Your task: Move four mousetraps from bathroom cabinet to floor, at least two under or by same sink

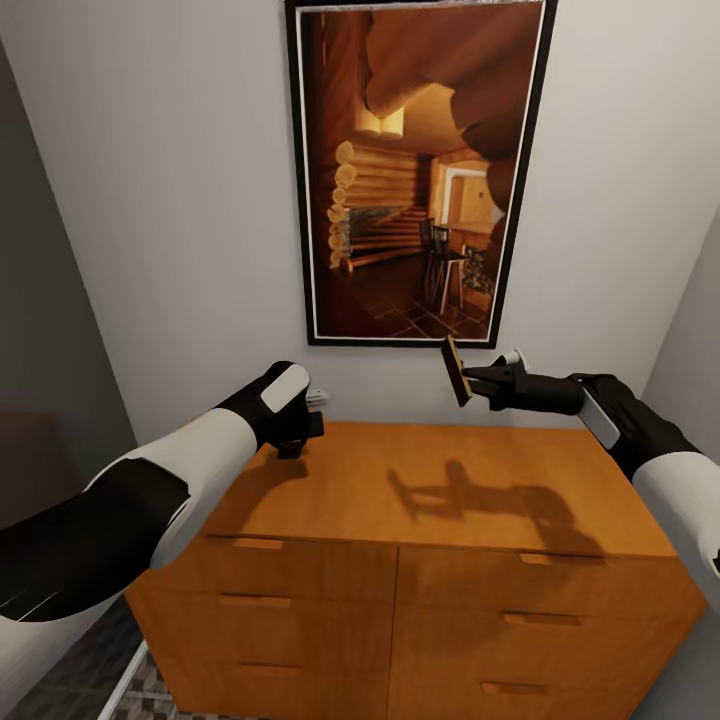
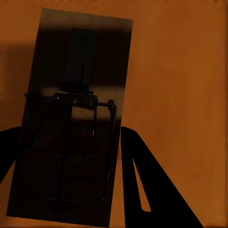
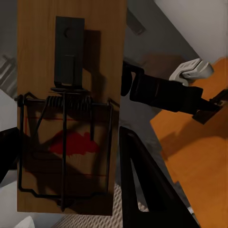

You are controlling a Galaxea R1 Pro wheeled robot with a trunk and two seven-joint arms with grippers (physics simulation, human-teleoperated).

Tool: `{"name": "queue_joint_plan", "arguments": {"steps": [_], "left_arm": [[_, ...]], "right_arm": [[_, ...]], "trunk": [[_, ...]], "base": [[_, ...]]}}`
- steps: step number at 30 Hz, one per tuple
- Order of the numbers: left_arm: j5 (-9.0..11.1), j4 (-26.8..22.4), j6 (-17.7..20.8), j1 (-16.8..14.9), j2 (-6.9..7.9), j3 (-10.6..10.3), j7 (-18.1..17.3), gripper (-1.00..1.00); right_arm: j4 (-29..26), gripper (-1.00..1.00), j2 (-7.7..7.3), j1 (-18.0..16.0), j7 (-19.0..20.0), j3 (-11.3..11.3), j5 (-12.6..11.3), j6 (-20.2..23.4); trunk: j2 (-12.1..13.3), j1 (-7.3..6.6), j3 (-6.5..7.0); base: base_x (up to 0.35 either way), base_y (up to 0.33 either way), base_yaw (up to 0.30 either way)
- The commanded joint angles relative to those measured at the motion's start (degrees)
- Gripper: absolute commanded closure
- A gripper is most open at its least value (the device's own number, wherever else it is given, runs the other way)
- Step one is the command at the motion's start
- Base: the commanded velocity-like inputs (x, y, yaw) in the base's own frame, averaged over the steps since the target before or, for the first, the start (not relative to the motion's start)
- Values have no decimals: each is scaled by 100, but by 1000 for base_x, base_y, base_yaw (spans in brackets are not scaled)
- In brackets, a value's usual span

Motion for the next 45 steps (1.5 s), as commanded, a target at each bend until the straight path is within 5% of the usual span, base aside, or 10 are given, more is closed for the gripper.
{"name": "queue_joint_plan", "arguments": {"steps": [1,28,45], "left_arm": [[45,-8,23,-4,3,-38,38,100],[55,-17,23,4,19,-46,20,100],[50,-17,23,11,20,-47,26,100]], "right_arm": [[9,100,-6,-8,23,29,-28,93],[563,100,9,70,11,29,-24,3],[793,100,4,80,26,27,-19,-182]], "trunk": [[38,-23,11],[1121,-616,496],[1802,-989,802]], "base": [[0,0,0],[-3,0,0],[-257,0,0]]}}
